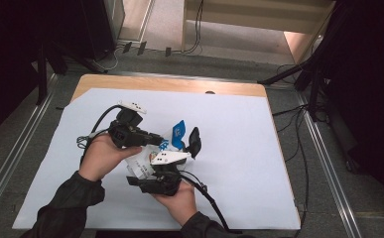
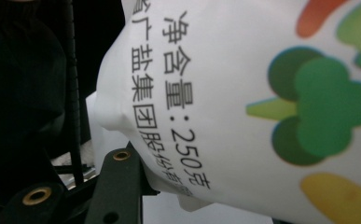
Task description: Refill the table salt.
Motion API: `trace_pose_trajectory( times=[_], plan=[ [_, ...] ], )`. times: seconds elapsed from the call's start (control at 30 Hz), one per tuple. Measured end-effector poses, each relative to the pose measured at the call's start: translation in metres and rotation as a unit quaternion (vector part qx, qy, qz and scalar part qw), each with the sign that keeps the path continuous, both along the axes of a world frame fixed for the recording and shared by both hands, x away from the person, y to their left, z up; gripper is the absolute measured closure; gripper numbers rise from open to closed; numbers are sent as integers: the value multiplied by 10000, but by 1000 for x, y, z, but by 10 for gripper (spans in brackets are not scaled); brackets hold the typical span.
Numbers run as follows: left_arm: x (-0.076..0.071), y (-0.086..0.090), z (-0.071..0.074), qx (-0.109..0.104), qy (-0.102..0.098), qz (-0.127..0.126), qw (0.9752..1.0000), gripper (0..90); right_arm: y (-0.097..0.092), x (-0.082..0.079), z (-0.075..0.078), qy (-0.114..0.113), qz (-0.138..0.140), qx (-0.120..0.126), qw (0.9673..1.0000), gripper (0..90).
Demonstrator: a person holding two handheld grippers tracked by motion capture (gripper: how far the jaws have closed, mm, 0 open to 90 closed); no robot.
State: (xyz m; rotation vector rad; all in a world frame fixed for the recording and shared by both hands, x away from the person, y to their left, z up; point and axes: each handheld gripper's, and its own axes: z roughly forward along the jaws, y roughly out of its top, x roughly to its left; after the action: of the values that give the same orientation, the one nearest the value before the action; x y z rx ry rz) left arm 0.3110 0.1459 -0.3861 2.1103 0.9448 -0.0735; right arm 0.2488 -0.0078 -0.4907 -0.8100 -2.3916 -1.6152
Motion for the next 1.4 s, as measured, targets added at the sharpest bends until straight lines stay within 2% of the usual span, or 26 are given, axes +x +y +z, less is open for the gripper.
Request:
trace_pose_trajectory(
  times=[0.2,0.33,0.4,0.57,0.8,0.9,0.97,1.1,1.3,1.4],
  plan=[
    [1,-2,-6,58,102,-67,9999,845,2,-2,-3,-185,5,-150,9997,604],
    [3,0,-8,-5,138,-80,9999,832,2,-4,-8,-324,34,-237,9992,607],
    [4,1,-9,-49,127,-102,9999,826,2,-5,-13,-504,57,-334,9982,614],
    [8,-2,-14,-53,124,-157,9998,826,1,-7,-21,-614,64,-428,9972,619],
    [13,-2,-19,-112,51,-246,9996,806,-2,-8,-27,-590,65,-447,9972,616],
    [14,0,-19,-110,60,-246,9996,842,-3,-8,-30,-558,52,-492,9972,616],
    [14,2,-19,-176,-45,-341,9993,870,-5,-9,-33,-519,17,-485,9975,616],
    [13,5,-19,-229,-54,-422,9988,900,-4,-8,-34,-481,-25,-523,9975,616],
    [7,21,-10,-313,-144,-396,9986,900,-4,-9,-33,-470,-76,-511,9976,615],
    [3,32,-3,-388,-181,-426,9982,900,-3,-6,-34,-353,-87,-518,9980,618]
  ],
)
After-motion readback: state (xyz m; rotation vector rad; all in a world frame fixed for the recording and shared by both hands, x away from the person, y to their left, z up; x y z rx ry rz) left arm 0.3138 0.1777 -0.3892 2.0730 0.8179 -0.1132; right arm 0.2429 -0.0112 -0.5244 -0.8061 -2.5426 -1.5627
